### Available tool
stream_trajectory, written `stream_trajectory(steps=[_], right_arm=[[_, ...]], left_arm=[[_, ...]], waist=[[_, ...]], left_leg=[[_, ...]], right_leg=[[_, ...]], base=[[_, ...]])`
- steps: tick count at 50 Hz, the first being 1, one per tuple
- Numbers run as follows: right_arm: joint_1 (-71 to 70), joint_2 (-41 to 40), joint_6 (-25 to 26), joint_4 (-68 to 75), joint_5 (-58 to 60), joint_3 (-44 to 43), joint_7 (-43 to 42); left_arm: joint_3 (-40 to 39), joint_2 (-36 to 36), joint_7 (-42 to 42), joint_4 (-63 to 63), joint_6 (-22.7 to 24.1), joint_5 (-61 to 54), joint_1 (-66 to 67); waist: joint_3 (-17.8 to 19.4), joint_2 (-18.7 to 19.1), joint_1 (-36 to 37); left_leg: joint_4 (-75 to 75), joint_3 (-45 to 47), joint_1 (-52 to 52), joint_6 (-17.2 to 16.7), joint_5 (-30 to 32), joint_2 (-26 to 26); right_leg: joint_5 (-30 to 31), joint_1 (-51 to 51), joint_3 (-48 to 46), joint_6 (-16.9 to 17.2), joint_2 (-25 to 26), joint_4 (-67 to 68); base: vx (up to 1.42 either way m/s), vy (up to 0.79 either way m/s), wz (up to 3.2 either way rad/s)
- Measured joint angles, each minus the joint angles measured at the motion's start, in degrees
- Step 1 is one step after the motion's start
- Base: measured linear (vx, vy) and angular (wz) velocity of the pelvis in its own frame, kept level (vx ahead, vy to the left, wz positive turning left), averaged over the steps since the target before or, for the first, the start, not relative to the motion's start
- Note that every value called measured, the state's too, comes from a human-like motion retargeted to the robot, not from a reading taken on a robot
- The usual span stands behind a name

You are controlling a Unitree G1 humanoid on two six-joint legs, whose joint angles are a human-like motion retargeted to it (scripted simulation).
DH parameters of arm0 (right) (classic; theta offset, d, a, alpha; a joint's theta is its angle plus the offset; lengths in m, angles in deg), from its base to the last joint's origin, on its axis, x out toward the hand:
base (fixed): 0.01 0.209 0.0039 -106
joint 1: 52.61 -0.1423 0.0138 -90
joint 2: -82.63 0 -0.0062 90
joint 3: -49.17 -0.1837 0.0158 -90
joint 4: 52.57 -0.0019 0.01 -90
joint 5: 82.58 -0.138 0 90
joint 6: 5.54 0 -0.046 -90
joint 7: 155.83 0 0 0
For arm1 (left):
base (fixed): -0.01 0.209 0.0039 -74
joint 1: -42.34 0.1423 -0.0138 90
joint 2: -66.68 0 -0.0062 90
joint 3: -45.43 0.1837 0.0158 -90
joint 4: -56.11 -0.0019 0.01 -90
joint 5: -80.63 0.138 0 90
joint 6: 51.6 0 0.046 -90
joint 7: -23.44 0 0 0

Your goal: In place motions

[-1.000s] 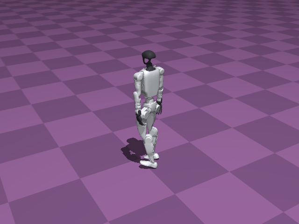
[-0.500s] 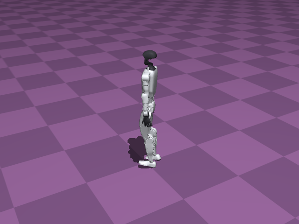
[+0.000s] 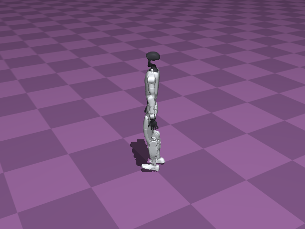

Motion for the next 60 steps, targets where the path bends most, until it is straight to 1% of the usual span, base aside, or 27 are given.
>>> stream_trajectory(steps=[7, 13, 17, 20, 24, 26, 31, 35, 40, 44, 48, 53, 60], right_arm=[[-0.02, 0.06, 0.28, 0.56, 0.27, -0.09, 0.09], [-1.09, -0.53, 0.37, -0.16, 0.26, 1.03, 0.45], [-1.90, -1.07, 0.26, -1.05, -0.03, 2.20, 1.07], [-2.32, -1.38, 0.14, -1.75, -0.12, 3.52, 1.29], [-3.28, -1.53, 0.17, -2.62, 0.87, 5.38, 1.81], [-3.53, -1.60, 0.15, -3.66, 1.48, 6.00, 2.21], [-4.48, -1.53, -0.13, -7.04, 1.26, 7.14, 2.76], [-6.14, -1.52, -0.10, -8.69, 0.40, 8.44, 2.62], [-7.48, -1.46, 0.23, -9.10, 0.17, 9.46, 2.68], [-7.20, -1.63, 0.61, -8.65, 0.61, 9.01, 2.36], [-7.18, -1.68, 1.05, -7.40, 0.57, 8.00, 2.05], [-6.91, -1.43, 1.64, -5.97, 1.11, 7.01, 1.44], [-7.33, -0.84, 2.17, -5.10, 1.95, 5.80, 0.84]], left_arm=[[0.07, -0.09, 0.08, -0.10, -0.05, 0.07, -0.41], [0.07, -0.20, 0.14, -0.79, -0.23, 0.19, -0.07], [0.13, -0.47, 0.17, -1.24, -0.57, 0.57, -0.08], [-0.03, -0.55, 0.03, -0.97, -0.73, 0.34, 0.23], [-0.74, -0.34, -0.40, 0.30, -0.76, -0.34, 1.02], [-1.20, -0.11, -0.59, 0.75, -0.78, -0.67, 1.39], [-1.92, 0.87, -1.37, 1.34, -0.99, -1.56, 1.69], [-2.49, 1.40, -1.69, 2.47, -0.83, -1.16, 1.29], [-2.31, 1.38, -1.71, 2.69, -0.92, -0.26, 0.68], [-1.84, 0.97, -1.70, 2.19, -1.36, -0.28, 0.57], [-1.60, 0.88, -1.91, 2.07, -1.51, -0.35, 0.09], [-1.54, 1.44, -2.11, 1.98, -1.52, -0.27, -0.60], [-1.11, 2.85, -2.89, 2.42, -1.06, -0.02, -1.10]], waist=[[-0.64, 0.31, -1.78], [-0.96, 0.95, -4.65], [-0.66, 1.01, -6.25], [-0.34, 0.85, -7.55], [0.22, 0.60, -9.85], [0.28, 0.61, -11.31], [0.63, 1.21, -17.03], [2.09, 1.52, -21.59], [3.56, 1.19, -24.19], [4.58, 0.55, -25.74], [5.21, 0.18, -27.43], [5.19, 0.35, -29.85], [5.41, 1.01, -32.40]], left_leg=[[-0.55, 2.05, 0.72, -0.06, -0.77, 0.73], [-0.67, 6.20, 1.94, -0.49, -2.73, 2.23], [-0.05, 11.16, 3.45, -1.18, -4.98, 3.68], [0.53, 16.54, 5.03, -1.88, -6.60, 4.92], [0.57, 24.29, 7.73, -3.01, -8.20, 6.09], [0.25, 28.17, 8.99, -3.59, -8.77, 6.39], [0.04, 36.49, 11.31, -5.07, -9.80, 6.82], [0.87, 41.25, 12.84, -6.11, -10.58, 6.99], [2.66, 45.19, 14.35, -7.67, -11.28, 7.08], [4.53, 47.90, 16.44, -10.09, -11.21, 9.48], [5.53, 49.97, 17.56, -11.68, -11.14, 11.01], [5.86, 51.55, 18.02, -12.59, -11.18, 11.73], [6.52, 51.91, 18.00, -13.07, -11.45, 12.14]], right_leg=[[0.56, -1.82, 2.97, 0.12, 0.43, 0.93], [1.67, -4.60, 9.20, 0.26, 1.55, 2.19], [2.96, -6.30, 15.19, 0.34, 2.98, 2.86], [4.36, -7.33, 20.19, 0.62, 4.36, 3.09], [6.64, -8.33, 26.98, 1.59, 6.37, 3.12], [7.91, -8.76, 28.88, 2.40, 6.97, 2.86], [10.68, -9.55, 30.11, 5.23, 7.21, 1.85], [12.25, -9.96, 31.13, 7.92, 7.27, 1.46], [13.17, -10.17, 33.06, 11.03, 7.64, 1.13], [12.89, -9.02, 32.25, 11.06, 9.67, 1.16], [12.71, -8.72, 31.93, 11.06, 11.30, 1.31], [12.75, -8.76, 32.54, 11.06, 12.29, 1.36], [12.76, -8.82, 33.09, 11.06, 12.36, 1.45]], base=[[-0.05, -0.03, -0.34], [-0.18, -0.05, -0.91], [-0.23, -0.04, -1.34], [-0.33, 0.01, -1.50], [-0.33, 0.05, -1.59], [-0.34, 0.11, -1.58], [-0.31, 0.20, -1.33], [-0.24, 0.21, -1.30], [-0.15, 0.12, -1.33], [-0.03, -0.09, -0.95], [-0.04, -0.08, -0.63], [-0.04, -0.02, -0.27], [0.00, 0.00, 0.00]])
